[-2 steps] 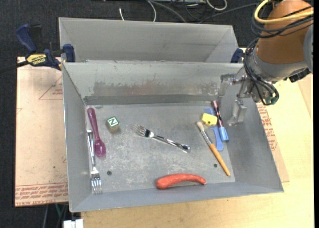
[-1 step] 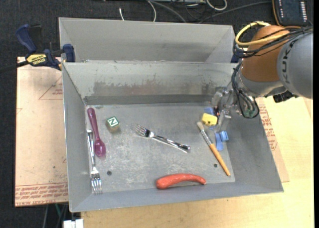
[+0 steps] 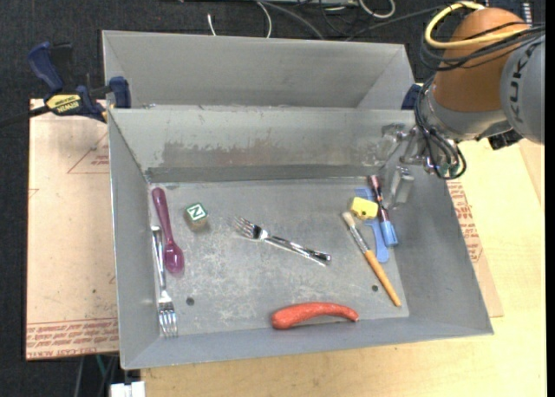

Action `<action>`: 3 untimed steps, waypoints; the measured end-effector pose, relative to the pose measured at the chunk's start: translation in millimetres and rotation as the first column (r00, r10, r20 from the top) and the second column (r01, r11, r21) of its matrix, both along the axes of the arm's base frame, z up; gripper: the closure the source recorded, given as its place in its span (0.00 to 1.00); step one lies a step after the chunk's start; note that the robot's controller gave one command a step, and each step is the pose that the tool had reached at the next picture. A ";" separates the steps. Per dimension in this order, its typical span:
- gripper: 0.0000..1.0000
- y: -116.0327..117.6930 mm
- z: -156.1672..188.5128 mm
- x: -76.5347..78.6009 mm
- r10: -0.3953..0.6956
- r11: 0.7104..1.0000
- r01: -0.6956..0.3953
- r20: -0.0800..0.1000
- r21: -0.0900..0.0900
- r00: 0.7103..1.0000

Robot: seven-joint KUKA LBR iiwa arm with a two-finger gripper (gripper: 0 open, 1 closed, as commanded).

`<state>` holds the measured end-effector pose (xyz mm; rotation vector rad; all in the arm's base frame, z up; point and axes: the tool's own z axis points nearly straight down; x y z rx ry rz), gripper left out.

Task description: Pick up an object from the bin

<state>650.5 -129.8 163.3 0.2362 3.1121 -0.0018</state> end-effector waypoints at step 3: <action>1.00 6.1 -92.4 -20.9 -0.442 0.897 0.442 -0.011 0.008 0.897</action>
Offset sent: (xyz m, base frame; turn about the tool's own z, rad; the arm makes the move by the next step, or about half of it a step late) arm -0.0225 -0.0018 -0.0933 0.2473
